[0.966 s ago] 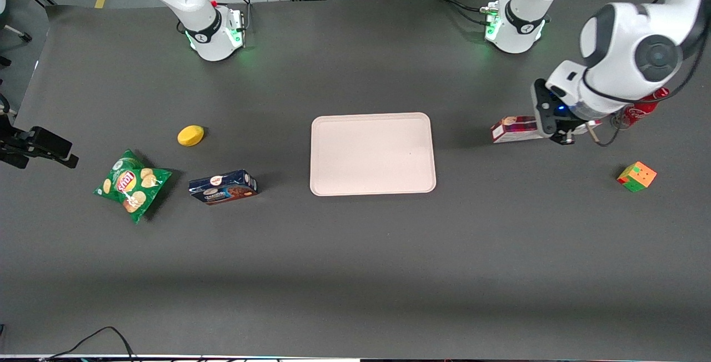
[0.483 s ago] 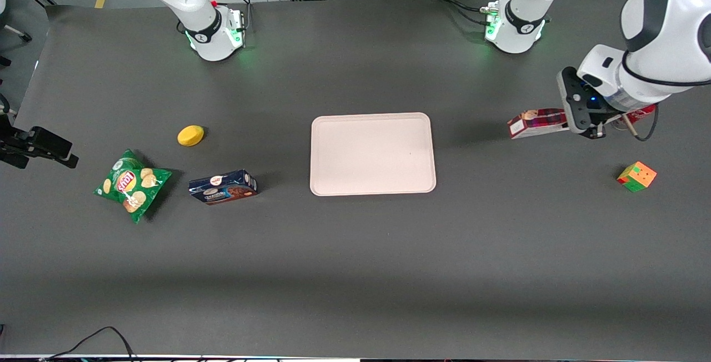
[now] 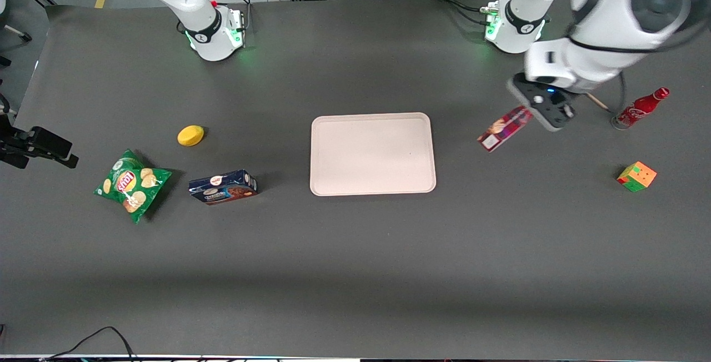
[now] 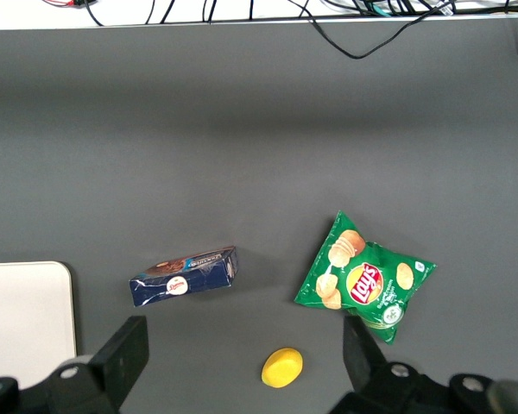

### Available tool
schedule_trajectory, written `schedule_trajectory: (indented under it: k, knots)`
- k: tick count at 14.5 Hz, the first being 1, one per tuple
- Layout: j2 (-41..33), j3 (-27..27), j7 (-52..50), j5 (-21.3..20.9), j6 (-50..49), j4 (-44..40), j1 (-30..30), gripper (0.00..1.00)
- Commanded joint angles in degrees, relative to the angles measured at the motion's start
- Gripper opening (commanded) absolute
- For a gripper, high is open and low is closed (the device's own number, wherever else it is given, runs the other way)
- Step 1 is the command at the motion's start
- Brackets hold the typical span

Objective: Place red cookie box on tray
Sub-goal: 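Lift the cookie box and carry it over the white tray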

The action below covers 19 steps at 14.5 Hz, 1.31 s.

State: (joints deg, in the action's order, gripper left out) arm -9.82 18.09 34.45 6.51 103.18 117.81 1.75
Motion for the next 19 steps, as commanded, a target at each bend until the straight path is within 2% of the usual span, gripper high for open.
schedule_trajectory:
  k: [1,4,8,11,13,17,19]
  knots:
    - [-0.38,7.20,-30.85,0.96,-0.70,-0.83,-0.08,0.00]
    - [1.20,9.85,-44.78,6.31,0.96,-0.83,-0.08,0.00]
    - [4.36,15.56,-60.34,5.97,7.19,-0.66,-0.25,0.00]
    - [9.09,20.13,-68.27,4.31,13.78,0.13,-0.34,0.00]
    - [13.14,21.81,-69.33,1.59,18.17,0.22,-0.52,0.00]
    - [18.68,22.25,-70.48,-3.68,25.56,2.06,-0.87,0.02]
    - [21.40,22.25,-75.20,-7.63,30.65,4.08,-0.96,0.02]
